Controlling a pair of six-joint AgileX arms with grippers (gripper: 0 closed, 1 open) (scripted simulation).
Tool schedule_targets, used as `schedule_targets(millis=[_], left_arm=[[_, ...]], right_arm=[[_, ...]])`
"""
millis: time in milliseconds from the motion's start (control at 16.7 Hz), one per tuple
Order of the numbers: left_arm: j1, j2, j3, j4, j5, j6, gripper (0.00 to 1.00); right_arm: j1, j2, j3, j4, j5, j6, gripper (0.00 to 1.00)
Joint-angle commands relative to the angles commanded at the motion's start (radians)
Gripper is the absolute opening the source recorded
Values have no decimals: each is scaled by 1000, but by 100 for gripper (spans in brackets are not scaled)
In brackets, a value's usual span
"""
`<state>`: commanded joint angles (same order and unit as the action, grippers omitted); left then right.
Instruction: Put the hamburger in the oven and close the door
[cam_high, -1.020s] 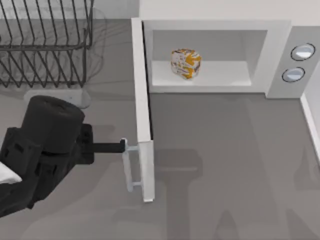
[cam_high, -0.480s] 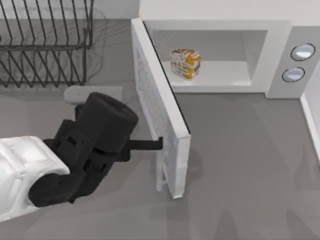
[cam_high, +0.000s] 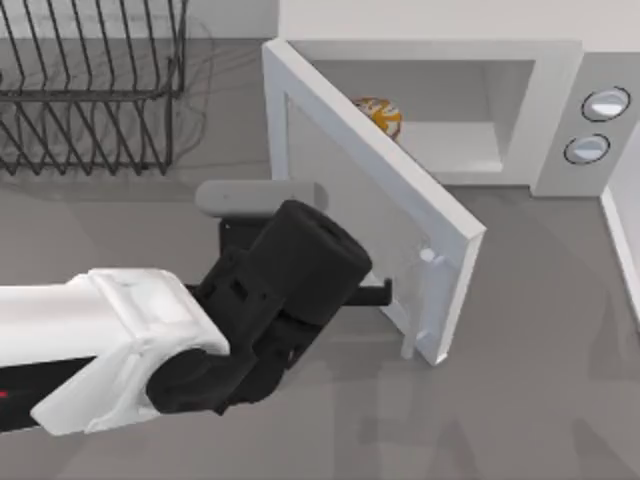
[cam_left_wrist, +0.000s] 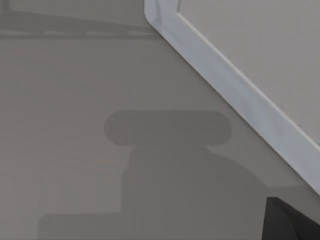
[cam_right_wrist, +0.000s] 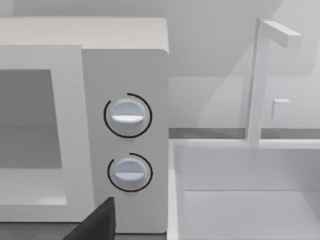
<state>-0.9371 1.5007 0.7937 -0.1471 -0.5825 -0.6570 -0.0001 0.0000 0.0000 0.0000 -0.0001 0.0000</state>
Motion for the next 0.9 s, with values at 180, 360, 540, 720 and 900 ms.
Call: schedule_targets(millis=[180,360,540,720,900], left_arm=[[-20,35,40,-14,-12,-21,0],[-79,133,154,-58,-40,-69,0],[-134,242,280,-110,-78,-125,0],[-169,313,364,-146,-102,-162,0],[-173,321,372,-150,-104,-166,0]], right_arm=[[0,0,0,0,0,0,100],[0,0,0,0,0,0,100],[0,0,0,0,0,0,100],[0,0,0,0,0,0,100],[0,0,0,0,0,0,100]])
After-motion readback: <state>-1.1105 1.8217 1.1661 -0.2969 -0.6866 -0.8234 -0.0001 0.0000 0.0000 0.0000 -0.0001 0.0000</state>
